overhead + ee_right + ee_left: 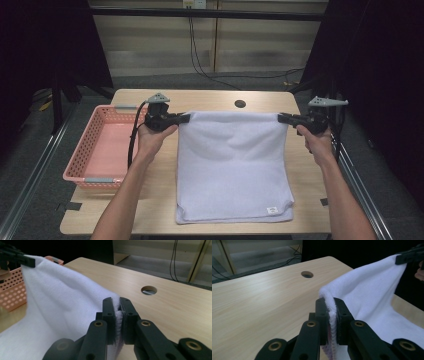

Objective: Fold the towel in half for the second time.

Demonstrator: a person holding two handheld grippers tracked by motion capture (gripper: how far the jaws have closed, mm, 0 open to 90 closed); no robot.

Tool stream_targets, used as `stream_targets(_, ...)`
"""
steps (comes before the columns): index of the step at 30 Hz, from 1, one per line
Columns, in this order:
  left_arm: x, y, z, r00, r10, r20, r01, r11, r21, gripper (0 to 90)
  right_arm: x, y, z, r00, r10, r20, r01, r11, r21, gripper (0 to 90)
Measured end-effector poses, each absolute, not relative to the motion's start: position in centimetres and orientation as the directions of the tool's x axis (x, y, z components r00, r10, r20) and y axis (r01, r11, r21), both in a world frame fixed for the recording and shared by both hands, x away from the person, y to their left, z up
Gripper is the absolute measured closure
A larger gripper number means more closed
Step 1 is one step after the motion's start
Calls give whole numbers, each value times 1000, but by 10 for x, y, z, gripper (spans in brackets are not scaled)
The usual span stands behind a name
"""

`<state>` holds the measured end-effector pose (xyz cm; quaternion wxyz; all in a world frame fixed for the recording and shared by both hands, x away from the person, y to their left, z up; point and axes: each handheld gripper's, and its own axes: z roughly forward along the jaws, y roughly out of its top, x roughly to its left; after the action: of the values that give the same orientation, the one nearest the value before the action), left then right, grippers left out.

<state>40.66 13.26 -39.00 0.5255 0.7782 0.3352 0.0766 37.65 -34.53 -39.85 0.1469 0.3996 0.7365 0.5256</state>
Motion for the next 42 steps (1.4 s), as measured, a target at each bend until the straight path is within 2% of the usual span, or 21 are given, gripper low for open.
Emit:
stream_targets(5, 374, 136, -390, 790, 587, -177, 399, -274, 875, 835, 339, -351, -400, -670, 716, 198, 416, 141, 898, 836)
stream_targets(10, 342, 143, -393, 811, 564, -157, 378, -299, 876, 834, 304, -355, -400, -703, 685, 190, 404, 166, 900, 836)
stream_targets(16, 304, 151, -412, 833, 525, -174, 376, -307, 874, 832, 268, -350, -411, -734, 652, 190, 412, 206, 887, 833)
stream_targets(19, 288, 156, -425, 830, 517, -210, 401, -291, 868, 829, 251, -348, -420, -739, 645, 194, 431, 231, 872, 829)
stream_targets(26, 263, 158, -461, 835, 497, -236, 459, -393, 797, 801, 220, -349, -452, -733, 641, 227, 498, 279, 821, 802)
stream_targets(32, 249, 160, -468, 849, 462, -254, 469, -443, 764, 768, 201, -346, -469, -751, 614, 244, 544, 365, 756, 747)
stream_targets(34, 244, 159, -469, 868, 429, -251, 454, -480, 751, 774, 195, -347, -469, -753, 606, 258, 545, 353, 760, 737)
stream_targets(38, 235, 163, -467, 874, 414, -256, 447, -476, 758, 733, 192, -346, -469, -747, 603, 282, 568, 356, 742, 653)
stream_targets(41, 233, 169, -464, 865, 431, -259, 451, -439, 777, 571, 188, -344, -466, -748, 598, 288, 570, 356, 740, 590)
stream_targets(42, 234, 171, -463, 858, 436, -273, 459, -410, 788, 542, 188, -344, -464, -749, 598, 286, 564, 350, 748, 571)
